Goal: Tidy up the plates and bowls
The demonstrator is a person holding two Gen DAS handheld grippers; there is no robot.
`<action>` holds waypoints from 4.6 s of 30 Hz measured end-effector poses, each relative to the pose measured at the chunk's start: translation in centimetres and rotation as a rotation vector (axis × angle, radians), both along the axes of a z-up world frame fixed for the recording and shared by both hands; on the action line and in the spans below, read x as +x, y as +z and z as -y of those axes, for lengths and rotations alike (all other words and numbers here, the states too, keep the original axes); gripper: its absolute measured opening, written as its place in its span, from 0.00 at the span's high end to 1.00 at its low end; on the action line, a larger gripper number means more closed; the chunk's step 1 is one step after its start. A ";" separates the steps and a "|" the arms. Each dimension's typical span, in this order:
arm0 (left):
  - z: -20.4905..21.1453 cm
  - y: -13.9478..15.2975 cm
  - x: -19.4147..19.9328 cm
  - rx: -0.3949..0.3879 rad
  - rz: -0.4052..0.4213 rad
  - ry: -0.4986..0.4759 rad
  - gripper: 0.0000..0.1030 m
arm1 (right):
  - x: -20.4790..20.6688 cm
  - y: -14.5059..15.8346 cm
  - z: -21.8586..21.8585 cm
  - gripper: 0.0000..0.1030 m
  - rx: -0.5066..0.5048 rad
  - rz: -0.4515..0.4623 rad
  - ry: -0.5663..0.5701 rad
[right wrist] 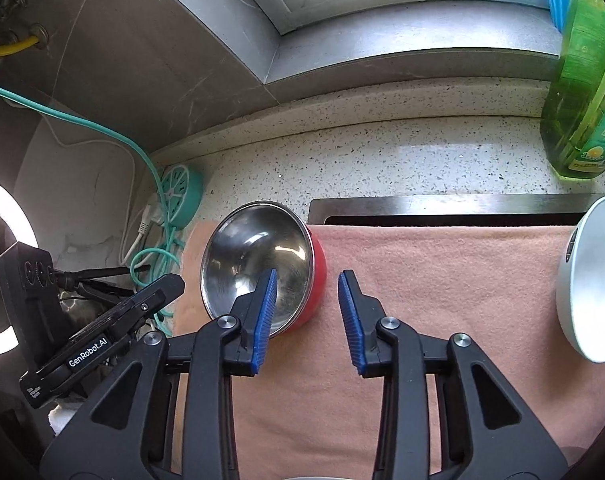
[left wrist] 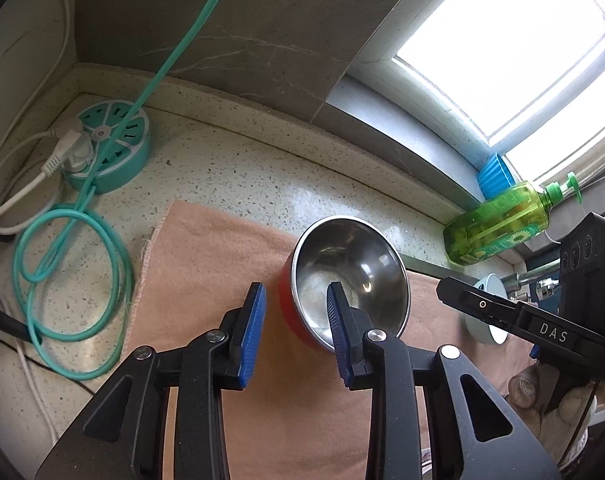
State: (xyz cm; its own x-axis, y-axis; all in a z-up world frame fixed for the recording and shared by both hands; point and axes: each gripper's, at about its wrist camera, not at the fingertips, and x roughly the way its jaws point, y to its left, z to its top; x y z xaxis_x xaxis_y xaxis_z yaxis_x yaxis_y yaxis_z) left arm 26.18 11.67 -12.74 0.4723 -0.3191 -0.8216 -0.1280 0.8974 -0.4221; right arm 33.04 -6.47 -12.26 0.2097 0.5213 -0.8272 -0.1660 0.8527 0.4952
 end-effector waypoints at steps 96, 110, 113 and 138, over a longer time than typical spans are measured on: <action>22.4 6.7 -12.0 -0.121 0.101 -0.428 0.90 | -19.2 8.1 23.6 0.93 -0.045 0.085 -0.159; 27.9 2.7 -13.4 -0.066 -0.006 -0.522 0.90 | -21.6 2.7 27.6 0.93 -0.115 -0.009 -0.200; 28.5 2.0 -13.5 -0.044 -0.022 -0.533 0.90 | -21.5 2.0 27.7 0.92 -0.140 -0.014 -0.189; 30.0 -0.2 -13.2 0.042 -0.065 -0.563 0.90 | -20.2 -0.6 26.6 0.90 -0.233 -0.038 -0.132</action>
